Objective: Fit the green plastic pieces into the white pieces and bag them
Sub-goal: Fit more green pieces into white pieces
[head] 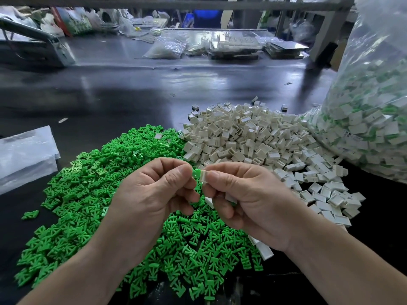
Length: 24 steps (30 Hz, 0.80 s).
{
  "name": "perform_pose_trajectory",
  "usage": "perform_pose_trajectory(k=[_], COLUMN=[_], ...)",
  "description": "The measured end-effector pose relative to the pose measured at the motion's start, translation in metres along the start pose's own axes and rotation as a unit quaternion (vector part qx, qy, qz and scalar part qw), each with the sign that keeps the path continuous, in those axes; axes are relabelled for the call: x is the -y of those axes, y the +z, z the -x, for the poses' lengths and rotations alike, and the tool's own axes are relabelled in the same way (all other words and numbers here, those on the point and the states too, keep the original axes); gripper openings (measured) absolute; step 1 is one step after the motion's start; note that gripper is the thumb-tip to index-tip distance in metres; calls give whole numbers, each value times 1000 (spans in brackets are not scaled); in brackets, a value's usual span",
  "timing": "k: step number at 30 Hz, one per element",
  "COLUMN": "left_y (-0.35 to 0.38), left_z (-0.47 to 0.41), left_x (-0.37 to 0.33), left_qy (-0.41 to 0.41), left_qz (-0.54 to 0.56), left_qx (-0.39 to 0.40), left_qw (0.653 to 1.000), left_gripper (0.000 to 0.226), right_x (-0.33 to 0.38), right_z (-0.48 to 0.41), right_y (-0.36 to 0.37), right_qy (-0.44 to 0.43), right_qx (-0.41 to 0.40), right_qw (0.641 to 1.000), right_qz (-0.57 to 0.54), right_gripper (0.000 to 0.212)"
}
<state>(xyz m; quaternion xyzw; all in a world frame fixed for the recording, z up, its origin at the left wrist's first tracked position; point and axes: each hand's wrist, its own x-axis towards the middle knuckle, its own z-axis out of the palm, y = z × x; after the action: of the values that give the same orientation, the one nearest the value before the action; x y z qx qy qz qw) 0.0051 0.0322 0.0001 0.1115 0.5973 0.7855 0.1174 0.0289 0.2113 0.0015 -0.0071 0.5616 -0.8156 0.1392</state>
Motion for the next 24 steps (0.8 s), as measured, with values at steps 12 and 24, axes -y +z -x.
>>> perform_pose_trajectory(k=[12, 24], left_y=[3, -2], left_z=[4, 3], left_x=[0, -5], left_qy=[17, -34], left_qz=[-77, -118], left_qx=[-3, 66], left_qw=[997, 990], left_gripper=[15, 16], right_x=[-4, 5], right_z=[4, 8], right_y=[1, -10], right_qy=[-137, -91], right_qx=[-41, 14], right_qw=[961, 934], right_qz=[235, 345], right_gripper=[17, 20])
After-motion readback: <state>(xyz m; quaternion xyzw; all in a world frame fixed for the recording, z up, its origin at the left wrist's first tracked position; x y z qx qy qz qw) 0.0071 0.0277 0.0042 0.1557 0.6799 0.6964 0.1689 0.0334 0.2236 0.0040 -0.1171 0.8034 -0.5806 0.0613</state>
